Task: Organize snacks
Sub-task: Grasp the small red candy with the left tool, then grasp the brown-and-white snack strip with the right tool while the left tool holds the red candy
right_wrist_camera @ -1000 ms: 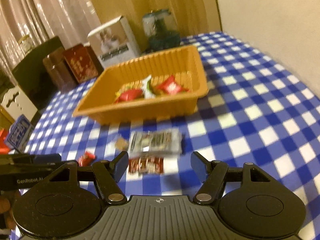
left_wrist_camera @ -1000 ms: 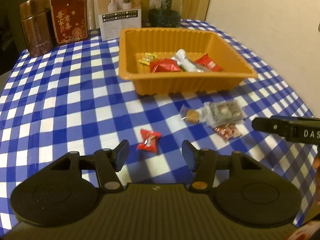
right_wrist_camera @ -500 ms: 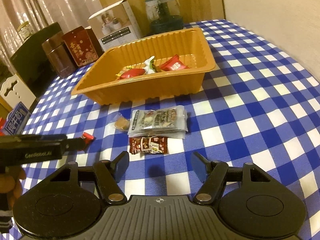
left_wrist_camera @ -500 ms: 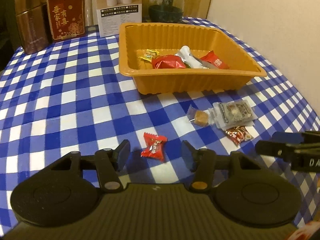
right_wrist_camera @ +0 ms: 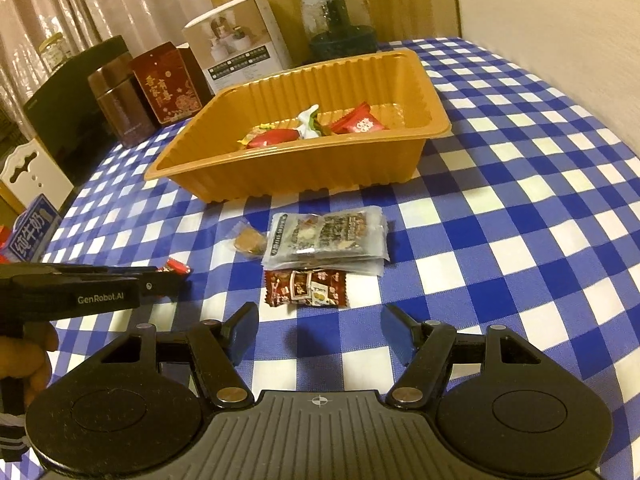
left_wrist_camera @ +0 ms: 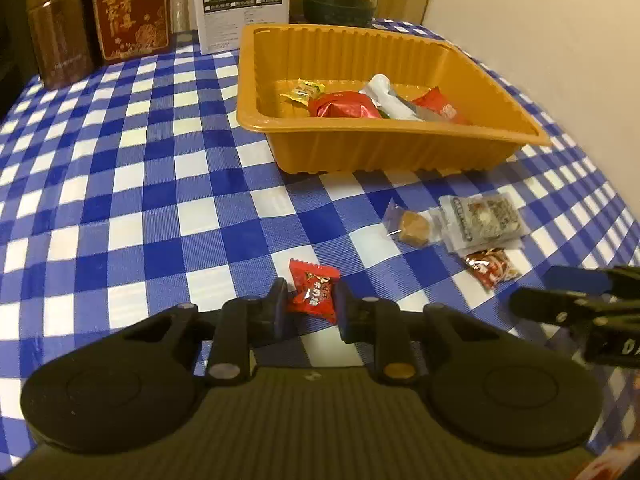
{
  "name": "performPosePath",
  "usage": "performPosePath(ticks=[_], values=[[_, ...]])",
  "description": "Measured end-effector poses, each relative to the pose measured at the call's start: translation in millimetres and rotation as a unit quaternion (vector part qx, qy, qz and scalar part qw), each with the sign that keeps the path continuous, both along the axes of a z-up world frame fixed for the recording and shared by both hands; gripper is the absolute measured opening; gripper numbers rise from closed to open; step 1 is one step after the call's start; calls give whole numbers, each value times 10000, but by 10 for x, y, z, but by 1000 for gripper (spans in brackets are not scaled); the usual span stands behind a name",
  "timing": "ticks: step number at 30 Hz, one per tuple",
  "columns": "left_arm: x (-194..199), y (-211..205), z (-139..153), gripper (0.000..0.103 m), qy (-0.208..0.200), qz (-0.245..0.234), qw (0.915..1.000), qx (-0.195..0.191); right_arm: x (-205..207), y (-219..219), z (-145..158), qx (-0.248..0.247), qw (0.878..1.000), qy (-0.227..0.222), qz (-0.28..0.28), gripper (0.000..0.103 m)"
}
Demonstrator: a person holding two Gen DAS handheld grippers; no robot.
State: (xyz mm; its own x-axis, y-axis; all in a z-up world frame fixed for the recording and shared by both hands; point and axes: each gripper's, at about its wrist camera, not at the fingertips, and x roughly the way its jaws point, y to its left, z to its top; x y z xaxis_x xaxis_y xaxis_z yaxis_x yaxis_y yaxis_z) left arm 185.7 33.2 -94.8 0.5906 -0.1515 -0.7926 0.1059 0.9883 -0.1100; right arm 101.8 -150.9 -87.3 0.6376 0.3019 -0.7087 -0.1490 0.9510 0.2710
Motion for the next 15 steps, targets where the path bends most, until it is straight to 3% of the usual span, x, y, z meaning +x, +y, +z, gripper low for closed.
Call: performPosePath(ticks=[4, 15], values=[[-33, -12, 97, 21, -73, 23, 9997, -238, 30, 25, -30, 14, 10000, -60, 68, 68], [-64, -173, 217, 21, -267, -239, 9990, -284, 172, 140, -89, 16, 9998, -189, 74, 67]])
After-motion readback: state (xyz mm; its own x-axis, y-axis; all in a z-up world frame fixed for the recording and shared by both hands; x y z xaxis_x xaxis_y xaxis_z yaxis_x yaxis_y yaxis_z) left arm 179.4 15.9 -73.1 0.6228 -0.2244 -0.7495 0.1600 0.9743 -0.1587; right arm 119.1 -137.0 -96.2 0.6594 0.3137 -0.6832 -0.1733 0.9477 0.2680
